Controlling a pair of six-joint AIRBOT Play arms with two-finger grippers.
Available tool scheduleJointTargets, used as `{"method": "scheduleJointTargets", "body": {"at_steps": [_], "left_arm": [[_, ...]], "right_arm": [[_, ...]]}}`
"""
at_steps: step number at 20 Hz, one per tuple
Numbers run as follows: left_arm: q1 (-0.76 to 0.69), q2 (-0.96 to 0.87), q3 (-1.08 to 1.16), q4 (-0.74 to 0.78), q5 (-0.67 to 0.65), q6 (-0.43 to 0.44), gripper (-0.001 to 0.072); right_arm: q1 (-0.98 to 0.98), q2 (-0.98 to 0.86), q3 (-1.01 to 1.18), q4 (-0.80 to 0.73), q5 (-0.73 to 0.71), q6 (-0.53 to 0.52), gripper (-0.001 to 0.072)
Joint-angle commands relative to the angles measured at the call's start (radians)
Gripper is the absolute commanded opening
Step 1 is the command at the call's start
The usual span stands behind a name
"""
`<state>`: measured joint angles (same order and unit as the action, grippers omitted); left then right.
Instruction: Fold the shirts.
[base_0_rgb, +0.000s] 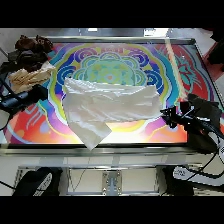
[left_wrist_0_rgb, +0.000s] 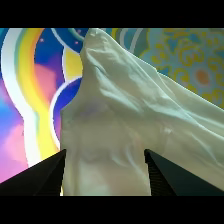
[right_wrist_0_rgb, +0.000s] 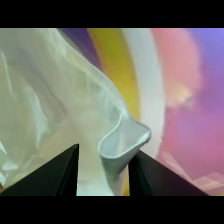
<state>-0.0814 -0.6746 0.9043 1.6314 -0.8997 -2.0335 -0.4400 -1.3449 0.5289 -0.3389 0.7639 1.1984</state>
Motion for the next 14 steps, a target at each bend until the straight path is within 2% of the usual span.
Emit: {"method": "scheduleJointTargets", "body": {"at_steps": [1,2,4,5,6,7,8,9,10,13,14], "left_arm": [[0.000,0.001,0.000,0.001,-0.022,0.023,0.0533],[0.000,0.001,0.000,0.001,-0.021,0.023,0.0532],[0.001,0.001,-0.005,0.036,-0.020,0.005,0.0532],[0.001,0.001,-0.023,0.071,-0.027,-0.074,0.0532],[0.001,0.001,-0.063,0.123,-0.045,-0.201,0.0525],[0.001,0.002,-0.130,0.196,-0.066,-0.393,0.0454],[0.001,0.004,-0.210,0.230,-0.063,-0.594,0.0336],[0.001,0.003,-0.303,0.201,-0.026,-0.734,0.0334],[0.001,0.003,-0.392,0.078,0.055,-0.774,0.0335],[0.001,0.003,-0.579,-0.261,0.331,-0.720,0.0334],[0.001,0.002,-0.616,-0.344,0.407,-0.659,0.0334]], "right_arm": [[0.030,-0.010,0.000,0.044,-0.007,-0.024,0.0048],[0.024,-0.001,0.005,0.065,0.010,-0.063,0.0034],[0.008,0.040,0.034,0.093,0.055,-0.074,0.0034],[0.000,0.070,0.057,0.092,0.082,-0.072,0.0034],[-0.008,0.099,0.079,0.089,0.110,-0.069,0.0034],[-0.015,0.130,0.101,0.088,0.146,-0.069,0.0033],[-0.018,0.155,0.117,0.087,0.177,-0.069,0.0034],[-0.018,0.180,0.129,0.084,0.196,-0.068,0.0034],[-0.018,0.203,0.134,0.086,0.211,-0.061,0.0034],[-0.018,0.227,0.135,0.086,0.270,-0.063,0.0035],[-0.018,0.227,0.135,0.085,0.289,-0.068,0.0035]]}}
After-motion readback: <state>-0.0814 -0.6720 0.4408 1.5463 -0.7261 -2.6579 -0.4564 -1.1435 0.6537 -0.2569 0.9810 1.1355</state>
